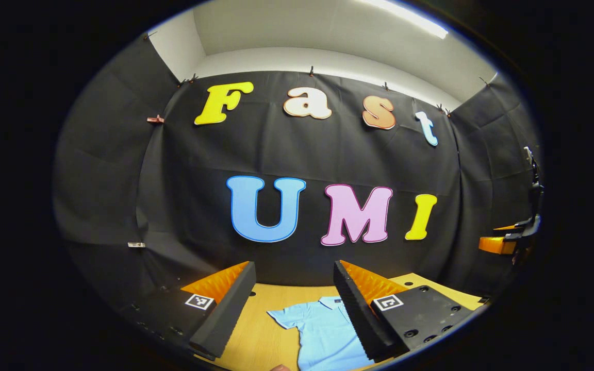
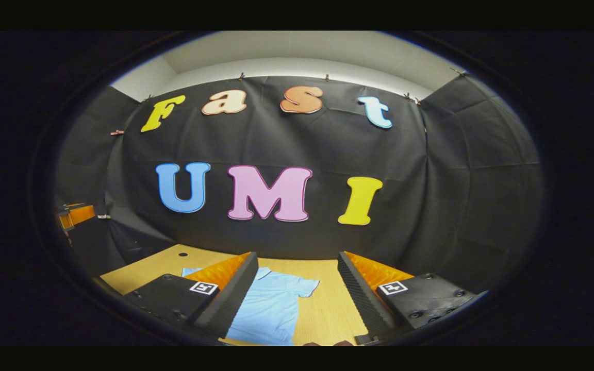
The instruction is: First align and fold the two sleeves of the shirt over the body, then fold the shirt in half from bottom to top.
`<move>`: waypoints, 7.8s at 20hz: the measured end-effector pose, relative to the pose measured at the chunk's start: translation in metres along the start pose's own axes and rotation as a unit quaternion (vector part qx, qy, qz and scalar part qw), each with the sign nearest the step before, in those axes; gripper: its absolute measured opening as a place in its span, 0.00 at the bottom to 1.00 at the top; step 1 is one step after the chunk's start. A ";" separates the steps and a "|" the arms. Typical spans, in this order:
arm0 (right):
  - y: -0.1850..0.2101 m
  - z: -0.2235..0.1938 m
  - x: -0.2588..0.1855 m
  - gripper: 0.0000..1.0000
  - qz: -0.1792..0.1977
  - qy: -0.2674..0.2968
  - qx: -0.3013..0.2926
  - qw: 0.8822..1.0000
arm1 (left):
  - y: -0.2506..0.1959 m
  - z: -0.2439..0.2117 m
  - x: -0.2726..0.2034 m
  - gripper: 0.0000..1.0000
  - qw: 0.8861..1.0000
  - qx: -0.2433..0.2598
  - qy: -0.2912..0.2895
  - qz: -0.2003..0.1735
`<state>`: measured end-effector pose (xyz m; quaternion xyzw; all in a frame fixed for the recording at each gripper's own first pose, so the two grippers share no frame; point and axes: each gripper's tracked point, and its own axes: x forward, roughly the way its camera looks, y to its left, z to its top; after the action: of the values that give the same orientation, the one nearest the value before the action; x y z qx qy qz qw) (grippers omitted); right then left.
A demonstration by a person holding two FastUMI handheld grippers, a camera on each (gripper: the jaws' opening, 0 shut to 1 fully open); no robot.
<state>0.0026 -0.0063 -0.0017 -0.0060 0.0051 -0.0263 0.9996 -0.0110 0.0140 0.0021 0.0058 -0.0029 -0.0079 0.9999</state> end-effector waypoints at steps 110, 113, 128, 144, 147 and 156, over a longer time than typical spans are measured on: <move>-0.022 -0.330 0.194 0.91 0.168 0.408 0.147 0.885 | -0.085 -0.420 0.268 0.96 0.852 -0.026 0.513 -0.105; -0.022 -0.328 0.176 0.93 0.170 0.418 0.162 0.878 | -0.054 -0.391 0.218 0.97 0.847 -0.038 0.519 -0.105; 0.008 -0.397 0.007 0.95 0.135 0.550 0.201 0.800 | -0.039 -0.430 -0.020 0.97 0.757 -0.097 0.638 -0.105; 0.074 -0.424 -0.037 0.13 0.109 0.618 0.415 0.659 | -0.050 -0.448 -0.041 0.08 0.744 -0.086 0.650 -0.129; 0.084 -0.379 -0.005 0.09 0.158 0.561 0.478 0.657 | -0.065 -0.424 -0.027 0.08 0.756 -0.157 0.614 -0.163; 0.099 -0.335 0.052 0.13 0.228 0.501 0.484 0.680 | -0.060 -0.400 0.028 0.08 0.784 -0.195 0.568 -0.157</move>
<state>0.0561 0.0858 -0.3388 0.4941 0.4931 0.2047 0.6862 0.0181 -0.0417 -0.3982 -0.1852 0.5681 -0.1610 0.7855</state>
